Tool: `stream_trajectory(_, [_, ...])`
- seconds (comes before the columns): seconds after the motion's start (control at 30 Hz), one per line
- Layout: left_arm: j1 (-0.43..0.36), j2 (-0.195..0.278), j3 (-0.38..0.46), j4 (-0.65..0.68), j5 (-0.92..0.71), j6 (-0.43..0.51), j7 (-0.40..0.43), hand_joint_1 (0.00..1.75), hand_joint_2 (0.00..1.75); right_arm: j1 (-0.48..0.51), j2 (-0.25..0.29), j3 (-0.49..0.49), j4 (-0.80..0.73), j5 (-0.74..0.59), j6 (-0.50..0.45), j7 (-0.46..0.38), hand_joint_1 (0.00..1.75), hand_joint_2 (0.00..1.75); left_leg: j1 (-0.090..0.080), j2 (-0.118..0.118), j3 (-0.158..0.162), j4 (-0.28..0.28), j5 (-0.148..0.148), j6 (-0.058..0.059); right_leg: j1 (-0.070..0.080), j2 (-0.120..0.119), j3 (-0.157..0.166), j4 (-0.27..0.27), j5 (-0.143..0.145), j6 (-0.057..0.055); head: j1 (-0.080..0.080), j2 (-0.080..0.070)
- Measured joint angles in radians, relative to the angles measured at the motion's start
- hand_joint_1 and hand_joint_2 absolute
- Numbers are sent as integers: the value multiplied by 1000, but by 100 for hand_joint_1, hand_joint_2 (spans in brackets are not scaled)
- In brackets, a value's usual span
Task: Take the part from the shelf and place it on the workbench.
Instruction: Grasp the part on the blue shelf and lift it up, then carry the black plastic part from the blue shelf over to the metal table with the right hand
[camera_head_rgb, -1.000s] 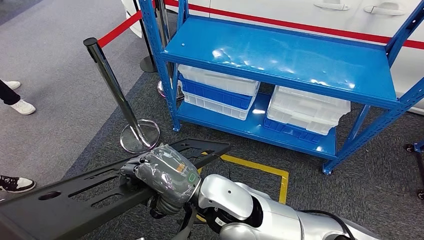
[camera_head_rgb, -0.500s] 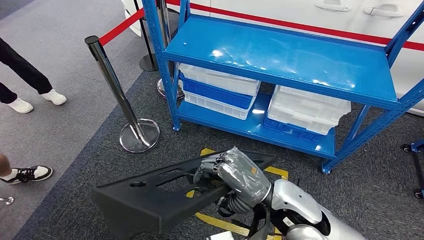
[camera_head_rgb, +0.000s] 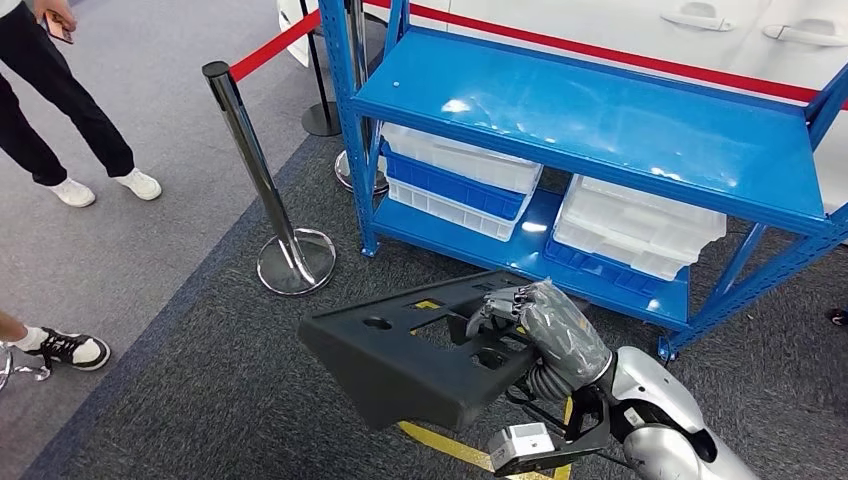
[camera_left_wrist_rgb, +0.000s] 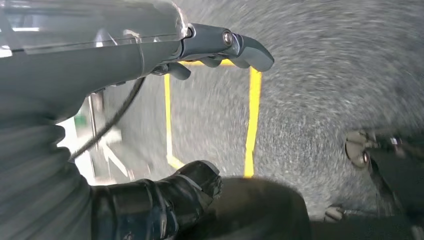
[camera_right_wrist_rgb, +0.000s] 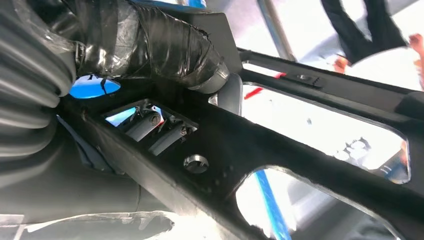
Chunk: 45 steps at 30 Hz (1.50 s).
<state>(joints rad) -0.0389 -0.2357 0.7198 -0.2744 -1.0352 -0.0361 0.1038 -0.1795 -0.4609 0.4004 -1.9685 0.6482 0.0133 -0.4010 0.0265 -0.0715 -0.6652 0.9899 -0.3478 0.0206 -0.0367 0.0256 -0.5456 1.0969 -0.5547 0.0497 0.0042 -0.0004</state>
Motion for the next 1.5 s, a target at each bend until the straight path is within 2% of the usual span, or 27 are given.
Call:
stream_trajectory(0.07, [24,15,24,0,23,19,-29,0,175,46,12,22,-21,35,-7,49,175,175,-2,-12,-12,20,-3,-19,0,28,33,-65,23,-4,-1,0])
stream_trajectory(0.1, [39,27,35,0,26,11,-44,0,175,60,16,38,-31,44,-12,71,175,175,-4,-17,-14,23,-2,-26,4,31,28,-59,22,-13,-3,0])
stream_trajectory(0.17, [63,45,51,0,28,-7,-60,0,175,73,21,64,-45,48,-24,100,175,175,-3,-29,-21,25,4,-35,4,13,23,-54,28,-32,-6,0])
stream_trajectory(0.2, [72,51,58,0,27,-11,-62,0,175,76,23,72,-50,47,-29,106,175,175,-2,-22,-27,34,-3,-38,4,2,20,-53,31,-41,-7,0])
stream_trajectory(0.27, [79,59,69,0,25,-16,-62,0,175,78,24,80,-57,42,-35,111,175,175,-3,16,-61,109,-57,-41,6,-24,13,-53,38,-58,-8,0])
stream_trajectory(0.33, [78,64,76,0,22,-18,-61,0,175,80,24,84,-61,37,-37,112,175,175,-6,55,-114,253,-141,-41,14,-51,4,-53,42,-66,-8,0])
stream_trajectory(0.4, [78,70,79,0,10,-25,-44,0,175,80,24,91,-61,29,-38,111,175,175,-6,65,-130,336,-178,-37,21,-79,-2,-52,44,-68,-8,0])
stream_trajectory(0.47, [75,83,79,4,-7,-52,-7,0,175,79,24,97,-61,6,-41,109,175,175,-8,73,-66,266,-151,-27,26,-104,-2,-51,44,-68,-8,0])
stream_trajectory(0.53, [63,106,79,12,-20,-87,29,0,175,76,24,100,-61,-26,-56,106,175,175,-18,116,27,124,-119,-10,32,-127,1,-51,42,-66,-8,0])
stream_trajectory(0.57, [55,118,79,18,-24,-97,41,0,175,76,21,101,-61,-41,-69,105,175,175,-25,134,55,77,-112,-2,34,-137,3,-52,41,-62,-8,0])
stream_trajectory(0.6, [49,127,79,22,-31,-101,49,0,175,77,18,101,-61,-54,-83,105,175,175,-31,144,68,53,-112,3,35,-147,5,-53,40,-58,-8,0])
stream_trajectory(0.67, [42,137,77,31,-47,-89,57,0,175,81,10,101,-61,-74,-108,112,175,175,-32,125,69,44,-108,9,35,-163,11,-57,38,-47,-8,0])
stream_trajectory(0.73, [38,140,74,38,-64,-69,58,0,175,88,2,100,-61,-87,-122,123,175,175,-26,104,76,28,-99,16,32,-125,12,-40,18,-37,-7,0])
stream_trajectory(0.8, [31,141,69,43,-73,-57,58,0,175,100,-9,100,-60,-92,-127,129,175,175,-22,82,80,18,-92,22,27,-56,-26,48,-38,-32,-5,0])
stream_trajectory(0.87, [26,141,65,49,-76,-54,58,0,175,113,-17,100,-59,-93,-129,130,175,175,-23,57,76,21,-91,24,26,-31,-88,172,-92,-30,-5,0])
stream_trajectory(0.9, [25,141,63,52,-76,-53,58,0,175,117,-19,100,-58,-93,-129,130,175,175,-23,44,74,25,-92,25,26,-28,-108,206,-95,-29,-5,0])
stream_trajectory(0.93, [25,140,62,54,-76,-53,58,0,175,120,-20,100,-58,-93,-129,130,175,175,-24,30,73,28,-92,25,25,-27,-111,203,-78,-30,-5,0])
stream_trajectory(0.97, [25,140,60,56,-76,-53,58,0,175,121,-22,100,-58,-93,-129,130,175,175,-24,15,73,32,-93,24,25,-23,-95,161,-41,-31,-5,0])
stream_trajectory(1.03, [23,139,57,60,-76,-53,57,0,175,122,-25,100,-58,-93,-129,130,175,175,-24,-12,72,39,-96,20,23,12,-41,29,31,-37,-5,0])
stream_trajectory(1.07, [22,139,55,62,-76,-53,57,0,175,123,-26,100,-58,-93,-130,130,175,175,-24,-24,68,42,-96,16,22,32,-21,-21,50,-40,-5,0])
stream_trajectory(1.13, [21,138,53,64,-76,-53,57,0,175,125,-29,99,-58,-93,-131,130,175,175,-21,-45,59,43,-91,5,25,52,-11,-50,53,-45,-6,0])
stream_trajectory(1.2, [24,139,52,66,-77,-53,57,0,175,126,-31,99,-58,-93,-132,131,175,175,-19,-56,52,43,-88,-8,23,30,-9,-59,58,-54,-5,0])
stream_trajectory(1.27, [23,141,52,67,-77,-52,57,0,175,126,-31,99,-58,-93,-132,131,175,175,-23,-14,32,83,-114,-18,19,4,-2,-71,65,-66,-8,0])
stream_trajectory(1.33, [21,141,51,68,-77,-52,57,0,175,128,-31,99,-58,-93,-132,131,175,175,-23,45,-21,197,-175,-25,20,-25,0,-74,66,-72,-9,0])
stream_trajectory(1.4, [20,140,51,69,-77,-52,57,0,175,129,-31,99,-58,-93,-133,131,175,175,-17,63,-74,307,-214,-32,21,-55,-1,-73,65,-72,-9,0])
stream_trajectory(1.43, [19,139,51,70,-77,-52,57,0,175,129,-31,99,-58,-93,-132,131,175,175,-14,66,-77,315,-209,-34,22,-70,-1,-73,64,-71,-9,0])
stream_trajectory(1.5, [20,140,51,70,-77,-52,57,0,175,129,-31,99,-58,-93,-133,131,175,175,-12,82,-20,216,-153,-34,21,-95,2,-72,61,-67,-9,0])
